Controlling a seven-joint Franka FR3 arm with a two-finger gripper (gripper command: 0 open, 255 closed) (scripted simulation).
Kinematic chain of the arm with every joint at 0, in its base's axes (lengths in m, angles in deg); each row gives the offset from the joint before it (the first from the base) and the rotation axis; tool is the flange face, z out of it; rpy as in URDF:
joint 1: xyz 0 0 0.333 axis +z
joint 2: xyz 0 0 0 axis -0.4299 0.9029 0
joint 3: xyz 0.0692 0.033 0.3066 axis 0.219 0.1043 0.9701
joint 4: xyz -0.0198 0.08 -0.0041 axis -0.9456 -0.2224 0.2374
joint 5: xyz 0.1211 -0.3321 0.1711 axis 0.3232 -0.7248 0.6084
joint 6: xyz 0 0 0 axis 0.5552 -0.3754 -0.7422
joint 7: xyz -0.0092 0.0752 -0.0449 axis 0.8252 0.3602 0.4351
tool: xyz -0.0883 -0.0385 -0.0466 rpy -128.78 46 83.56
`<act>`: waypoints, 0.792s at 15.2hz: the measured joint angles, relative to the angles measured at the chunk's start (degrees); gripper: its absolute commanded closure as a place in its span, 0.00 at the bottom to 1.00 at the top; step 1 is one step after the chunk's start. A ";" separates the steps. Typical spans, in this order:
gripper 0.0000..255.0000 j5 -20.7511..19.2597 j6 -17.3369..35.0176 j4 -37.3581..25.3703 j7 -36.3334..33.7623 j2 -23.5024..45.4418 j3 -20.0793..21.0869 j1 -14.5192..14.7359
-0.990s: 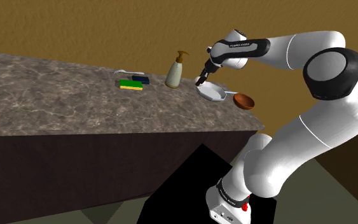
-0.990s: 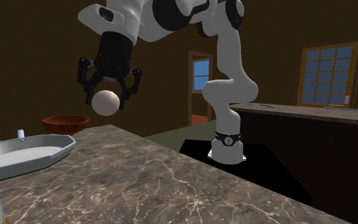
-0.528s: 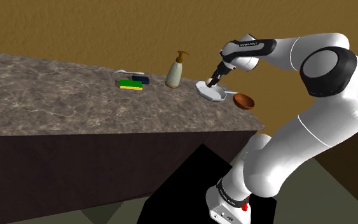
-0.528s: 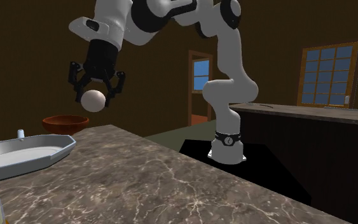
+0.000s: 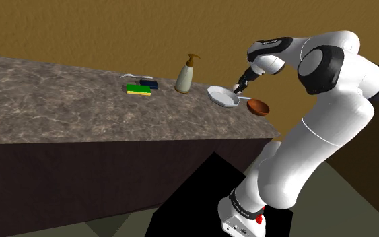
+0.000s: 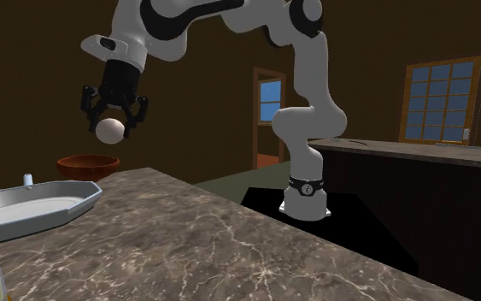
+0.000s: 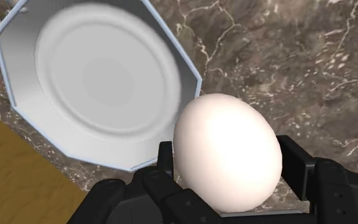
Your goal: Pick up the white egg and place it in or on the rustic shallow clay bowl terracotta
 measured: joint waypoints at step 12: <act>1.00 27.39 -17.53 -21.00 27.20 26.54 6.07 -30.61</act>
